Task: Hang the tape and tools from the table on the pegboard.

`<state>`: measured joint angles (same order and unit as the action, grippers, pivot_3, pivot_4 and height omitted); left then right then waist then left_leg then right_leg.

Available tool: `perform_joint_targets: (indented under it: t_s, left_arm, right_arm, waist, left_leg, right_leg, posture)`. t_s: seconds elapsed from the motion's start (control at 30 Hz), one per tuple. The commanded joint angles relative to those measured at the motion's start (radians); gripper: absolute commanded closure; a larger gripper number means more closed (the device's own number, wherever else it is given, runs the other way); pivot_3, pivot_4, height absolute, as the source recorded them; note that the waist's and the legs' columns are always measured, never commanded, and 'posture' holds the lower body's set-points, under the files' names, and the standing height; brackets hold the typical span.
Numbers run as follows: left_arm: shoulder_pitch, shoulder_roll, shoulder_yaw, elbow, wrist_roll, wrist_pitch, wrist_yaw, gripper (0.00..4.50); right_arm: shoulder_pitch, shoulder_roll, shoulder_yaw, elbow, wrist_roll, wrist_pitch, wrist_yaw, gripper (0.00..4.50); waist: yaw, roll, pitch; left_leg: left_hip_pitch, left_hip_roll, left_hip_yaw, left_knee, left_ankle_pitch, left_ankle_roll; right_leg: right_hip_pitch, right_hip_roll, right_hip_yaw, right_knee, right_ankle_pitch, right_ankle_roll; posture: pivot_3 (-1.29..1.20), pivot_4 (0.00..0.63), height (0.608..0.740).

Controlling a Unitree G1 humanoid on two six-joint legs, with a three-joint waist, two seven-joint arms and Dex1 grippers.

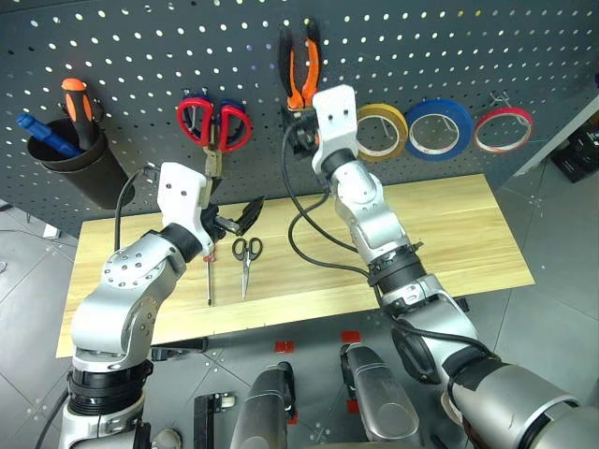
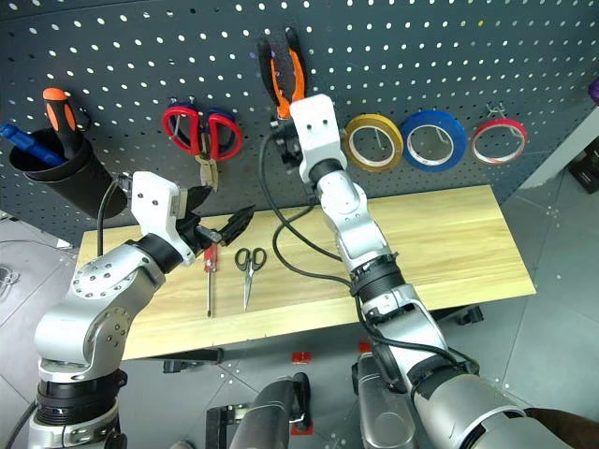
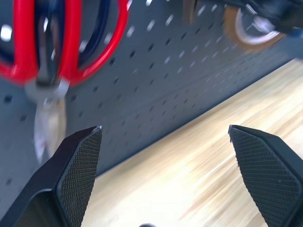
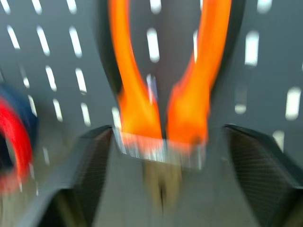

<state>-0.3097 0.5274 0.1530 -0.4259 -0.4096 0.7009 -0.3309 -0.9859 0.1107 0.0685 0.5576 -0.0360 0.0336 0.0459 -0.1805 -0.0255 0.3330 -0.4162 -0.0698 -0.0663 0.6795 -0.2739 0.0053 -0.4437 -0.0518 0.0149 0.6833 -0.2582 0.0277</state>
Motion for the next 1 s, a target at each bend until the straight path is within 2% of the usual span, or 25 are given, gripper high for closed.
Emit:
perform_joint_targets:
  t_s: [0.03,0.3,0.47,0.63,0.77,1.0]
  left_arm:
    - [0.003,-0.007,-0.001,-0.025,0.021,0.033,0.035,0.0]
    - [0.033,-0.053,-0.087,-0.014,0.091,0.22,0.15,0.0]
    - [0.046,-0.123,-0.146,0.063,0.131,0.313,0.209,0.0]
    - [0.03,-0.224,-0.142,0.166,0.169,0.319,0.274,0.0]
    - [0.017,-0.292,-0.108,0.251,0.207,0.321,0.345,0.0]
    - [-0.015,-0.29,-0.134,0.352,0.267,0.34,0.367,0.0]
  right_arm:
    - [0.02,-0.018,0.027,-0.174,0.015,0.09,0.067,0.03]
    - [0.248,-0.21,0.104,-0.694,0.177,0.553,0.374,0.03]
    - [0.354,-0.356,0.109,-0.936,0.361,0.792,0.542,0.03]
    - [0.37,-0.43,0.13,-1.016,0.454,0.894,0.612,0.03]
    - [0.364,-0.445,0.148,-1.026,0.488,0.926,0.624,0.03]
    - [0.354,-0.487,0.18,-1.031,0.532,0.999,0.64,0.03]
  waist:
    - [0.001,0.0,0.0]
    - [0.013,0.0,0.0]
    - [0.017,0.0,0.0]
    - [0.015,0.0,0.0]
    - [0.015,-0.001,0.0]
    - [0.016,-0.001,0.0]
  left_leg:
    - [0.0,0.0,0.0,0.0,0.0,0.0]
    - [0.0,0.0,0.0,-0.001,-0.001,0.001]
    - [0.0,0.0,0.0,0.0,-0.003,0.004]
    - [0.001,0.001,0.0,0.0,-0.003,0.005]
    - [0.0,0.001,0.0,0.0,-0.003,0.005]
    - [0.0,0.001,0.0,0.001,-0.003,0.005]
  right_leg:
    - [0.0,0.0,0.0,0.0,0.0,0.0]
    - [0.0,0.0,0.0,-0.001,0.0,0.0]
    - [0.001,0.0,0.0,-0.001,0.0,0.0]
    - [0.001,0.001,-0.001,0.0,0.0,0.001]
    - [0.001,0.001,0.0,-0.001,0.001,0.001]
    - [0.002,0.001,-0.001,-0.001,0.001,0.001]
  posture:
    - [-0.25,0.328,0.74]
    - [-0.28,0.338,0.74]
    - [-0.29,0.347,0.74]
    - [-0.31,0.348,0.74]
    - [-0.32,0.348,0.74]
    - [-0.33,0.346,0.74]
